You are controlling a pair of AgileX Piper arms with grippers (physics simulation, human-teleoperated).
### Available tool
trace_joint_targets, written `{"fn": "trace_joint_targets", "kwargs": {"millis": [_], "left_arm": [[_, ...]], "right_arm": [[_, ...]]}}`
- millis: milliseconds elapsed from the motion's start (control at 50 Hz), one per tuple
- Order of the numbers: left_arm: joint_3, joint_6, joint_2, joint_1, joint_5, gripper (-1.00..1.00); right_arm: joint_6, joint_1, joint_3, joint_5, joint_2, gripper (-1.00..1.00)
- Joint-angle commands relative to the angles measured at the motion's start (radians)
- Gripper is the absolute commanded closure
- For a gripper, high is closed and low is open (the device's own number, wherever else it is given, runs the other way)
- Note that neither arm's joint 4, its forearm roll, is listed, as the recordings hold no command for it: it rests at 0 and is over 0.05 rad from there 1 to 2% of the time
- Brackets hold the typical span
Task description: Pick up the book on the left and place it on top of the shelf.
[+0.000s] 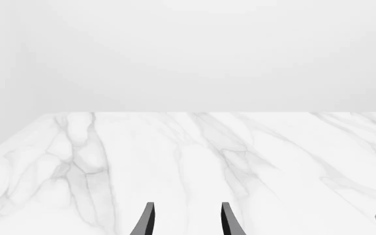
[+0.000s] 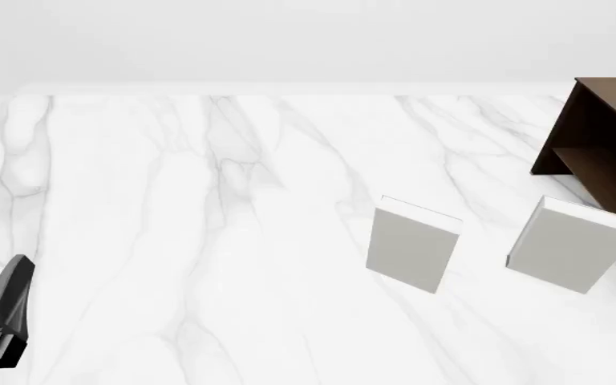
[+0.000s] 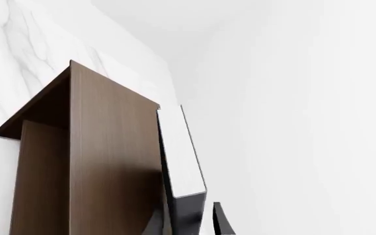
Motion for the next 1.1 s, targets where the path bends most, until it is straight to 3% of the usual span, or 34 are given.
{"fn": "trace_joint_targets", "kwargs": {"millis": [20, 360, 760, 1100], "left_arm": [[0.0, 0.0, 0.0, 0.0, 0.0, -1.0], [0.0, 0.0, 0.0, 0.0, 0.0, -1.0], [0.0, 0.0, 0.0, 0.0, 0.0, -1.0], [0.0, 0.0, 0.0, 0.0, 0.0, -1.0]], "right_arm": [[0.014, 0.002, -0.006, 0.004, 0.011, -1.0], [0.027, 0.017, 0.026, 0.032, -0.056, -1.0], [0.077, 0.043, 0.182, 0.086, -0.293, -1.0], [0.093, 0.062, 0.192, 0.095, -0.337, -1.0]]}}
